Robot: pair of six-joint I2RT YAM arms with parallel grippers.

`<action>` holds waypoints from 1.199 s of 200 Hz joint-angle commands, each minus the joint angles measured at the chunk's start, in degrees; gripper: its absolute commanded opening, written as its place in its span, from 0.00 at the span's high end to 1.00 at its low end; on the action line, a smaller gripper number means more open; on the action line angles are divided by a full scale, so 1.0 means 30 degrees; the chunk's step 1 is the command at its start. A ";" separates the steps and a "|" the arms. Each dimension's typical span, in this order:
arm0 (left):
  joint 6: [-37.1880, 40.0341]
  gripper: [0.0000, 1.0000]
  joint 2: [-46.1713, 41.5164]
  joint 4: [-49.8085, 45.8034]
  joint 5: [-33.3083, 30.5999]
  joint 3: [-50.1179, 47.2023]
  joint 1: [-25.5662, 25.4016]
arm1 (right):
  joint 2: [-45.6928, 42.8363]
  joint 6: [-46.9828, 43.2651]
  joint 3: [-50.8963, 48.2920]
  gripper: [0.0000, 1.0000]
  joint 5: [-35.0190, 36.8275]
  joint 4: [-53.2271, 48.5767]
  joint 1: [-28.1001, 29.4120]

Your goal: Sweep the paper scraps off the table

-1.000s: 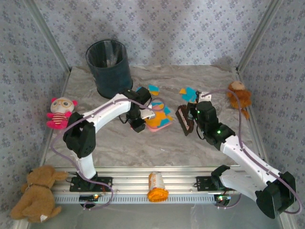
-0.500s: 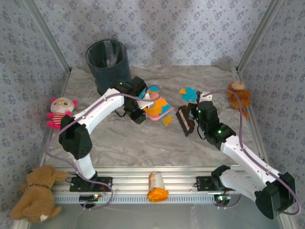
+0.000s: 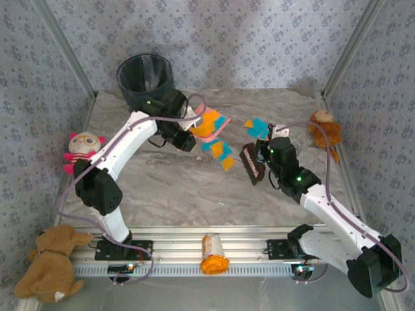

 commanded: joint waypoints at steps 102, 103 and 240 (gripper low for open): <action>-0.3411 1.00 0.0686 0.0113 0.2243 0.5612 0.2465 | -0.0390 -0.0012 0.0099 1.00 -0.0534 0.0304 -0.0227; -0.3447 1.00 0.0690 0.0131 0.2269 0.5644 0.2471 | -0.0379 -0.0006 0.0099 1.00 -0.0535 0.0309 -0.0221; -0.9281 1.00 0.2946 0.1654 0.5659 0.9252 0.5923 | -0.0250 0.0117 0.0319 1.00 -0.0828 0.0254 -0.0301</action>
